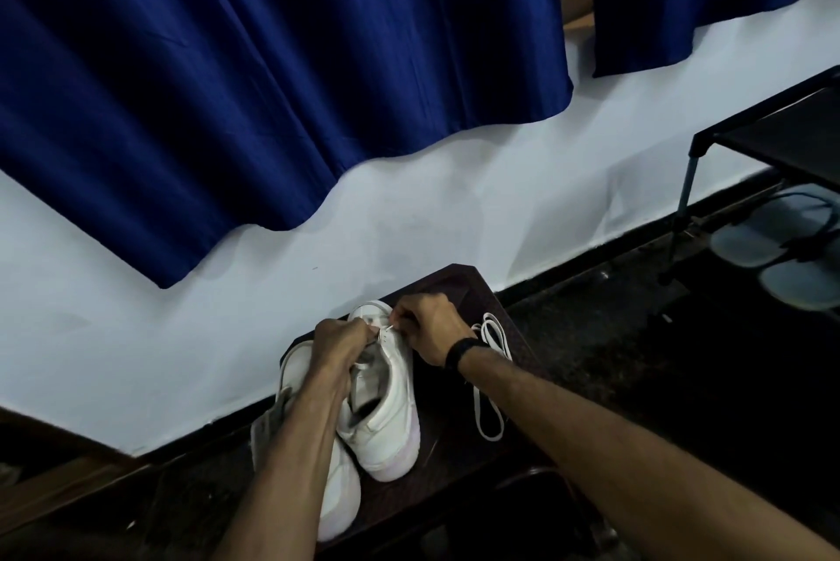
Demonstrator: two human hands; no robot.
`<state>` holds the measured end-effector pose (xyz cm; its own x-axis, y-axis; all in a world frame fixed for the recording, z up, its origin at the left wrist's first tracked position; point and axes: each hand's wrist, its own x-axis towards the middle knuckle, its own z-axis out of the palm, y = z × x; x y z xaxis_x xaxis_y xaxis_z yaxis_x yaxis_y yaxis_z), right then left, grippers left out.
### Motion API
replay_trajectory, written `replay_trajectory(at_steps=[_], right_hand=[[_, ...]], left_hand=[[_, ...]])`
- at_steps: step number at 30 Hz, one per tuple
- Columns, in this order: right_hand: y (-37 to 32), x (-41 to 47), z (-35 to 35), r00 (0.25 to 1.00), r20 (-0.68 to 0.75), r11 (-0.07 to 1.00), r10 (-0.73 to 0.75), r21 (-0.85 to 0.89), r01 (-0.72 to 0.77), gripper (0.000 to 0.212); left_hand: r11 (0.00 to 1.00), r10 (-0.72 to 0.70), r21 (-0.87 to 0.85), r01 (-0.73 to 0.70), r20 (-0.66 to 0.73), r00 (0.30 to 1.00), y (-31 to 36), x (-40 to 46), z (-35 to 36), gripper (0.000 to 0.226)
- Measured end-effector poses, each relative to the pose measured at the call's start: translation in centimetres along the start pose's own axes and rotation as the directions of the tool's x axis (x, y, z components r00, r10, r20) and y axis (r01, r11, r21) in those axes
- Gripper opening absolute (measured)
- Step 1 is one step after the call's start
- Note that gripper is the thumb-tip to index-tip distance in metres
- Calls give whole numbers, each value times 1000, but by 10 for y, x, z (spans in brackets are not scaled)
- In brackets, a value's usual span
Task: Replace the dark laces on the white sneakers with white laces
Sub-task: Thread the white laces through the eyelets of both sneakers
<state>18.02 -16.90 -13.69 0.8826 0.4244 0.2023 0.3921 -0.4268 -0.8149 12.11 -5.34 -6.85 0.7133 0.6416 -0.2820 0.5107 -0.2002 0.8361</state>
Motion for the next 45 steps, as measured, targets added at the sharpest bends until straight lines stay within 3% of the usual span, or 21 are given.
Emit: replay_trajectory(at_steps=[18, 25, 30, 33, 35, 37, 40, 42, 45], right_hand=[[-10, 0, -1, 998, 1, 990, -62, -129, 61, 13], [-5, 1, -1, 1000, -16, 1000, 14, 26, -13, 14], [-4, -3, 0, 1000, -22, 998, 13, 65, -11, 20], [-9, -7, -3, 999, -4, 996, 38, 82, -37, 20], [-17, -17, -2, 994, -81, 991, 72, 122, -62, 25], [-26, -32, 4, 972, -170, 950, 161, 295, -105, 41], [-36, -52, 13, 960, -65, 839, 271, 504, -203, 37], [-41, -61, 11, 973, -49, 874, 226, 451, -180, 33], [-50, -67, 7, 983, -100, 964, 151, 235, -124, 30]], left_hand=[[999, 27, 18, -28, 69, 997, -6, -1, -1, 23], [969, 82, 228, -99, 83, 993, -12, 15, 2, 28], [953, 125, 265, -146, 94, 988, -18, 15, 5, 33], [966, 134, 214, -146, 73, 988, -21, 10, 4, 22], [973, 123, 188, -133, 63, 990, -25, 12, 5, 22], [980, 124, 142, -136, 92, 988, -33, 22, 5, 15], [991, 122, 48, -128, 102, 987, -34, 24, 2, 12], [988, 119, 94, -125, 73, 990, -26, 15, -5, 11], [969, 125, 209, -135, 57, 990, -19, 9, -11, 14]])
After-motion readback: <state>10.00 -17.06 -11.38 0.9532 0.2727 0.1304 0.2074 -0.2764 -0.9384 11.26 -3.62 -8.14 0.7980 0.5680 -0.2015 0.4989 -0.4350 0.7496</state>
